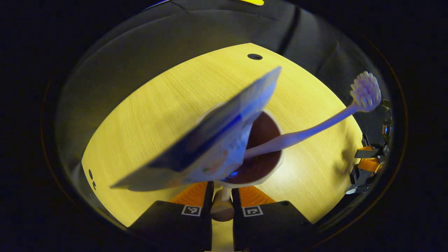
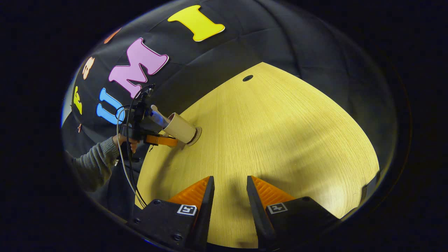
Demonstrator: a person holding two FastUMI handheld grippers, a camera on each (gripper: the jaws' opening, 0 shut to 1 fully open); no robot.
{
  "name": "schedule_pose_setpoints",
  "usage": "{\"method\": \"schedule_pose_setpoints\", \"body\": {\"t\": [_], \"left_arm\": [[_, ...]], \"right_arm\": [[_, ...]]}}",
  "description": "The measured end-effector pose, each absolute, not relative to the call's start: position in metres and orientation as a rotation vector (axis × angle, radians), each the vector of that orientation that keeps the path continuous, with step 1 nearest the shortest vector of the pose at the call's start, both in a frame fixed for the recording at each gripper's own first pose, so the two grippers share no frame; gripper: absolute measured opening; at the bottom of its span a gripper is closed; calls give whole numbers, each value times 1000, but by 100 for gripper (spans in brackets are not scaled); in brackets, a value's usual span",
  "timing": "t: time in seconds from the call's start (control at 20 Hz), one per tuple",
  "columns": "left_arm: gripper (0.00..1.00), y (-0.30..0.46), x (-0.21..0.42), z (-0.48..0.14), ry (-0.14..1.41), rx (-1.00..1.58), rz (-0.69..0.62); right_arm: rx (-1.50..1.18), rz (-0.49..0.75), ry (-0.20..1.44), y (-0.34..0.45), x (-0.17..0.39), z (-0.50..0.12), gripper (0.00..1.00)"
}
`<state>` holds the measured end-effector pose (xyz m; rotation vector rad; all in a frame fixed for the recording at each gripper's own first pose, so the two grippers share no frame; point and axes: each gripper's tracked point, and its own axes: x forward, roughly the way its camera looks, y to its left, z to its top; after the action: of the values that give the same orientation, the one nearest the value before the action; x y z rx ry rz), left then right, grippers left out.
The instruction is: Put the toothbrush and toothpaste on the desktop into the cup, then pick up the cup and place it on the coaster on the desktop.
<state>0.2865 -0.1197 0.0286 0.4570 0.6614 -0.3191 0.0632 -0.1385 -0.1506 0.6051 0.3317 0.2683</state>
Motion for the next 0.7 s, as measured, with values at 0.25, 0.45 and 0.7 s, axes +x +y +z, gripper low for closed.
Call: {"method": "schedule_pose_setpoints", "body": {"t": [0.25,0.45,0.7], "left_arm": [[28,-122,293,22,680,476,-298],[29,-117,295,28,648,476,-298],[74,-107,293,30,644,458,-278]], "right_arm": [[614,269,336,-141,61,-154,58],[620,258,336,-147,63,-156,58],[628,257,332,-146,66,-152,58]]}}
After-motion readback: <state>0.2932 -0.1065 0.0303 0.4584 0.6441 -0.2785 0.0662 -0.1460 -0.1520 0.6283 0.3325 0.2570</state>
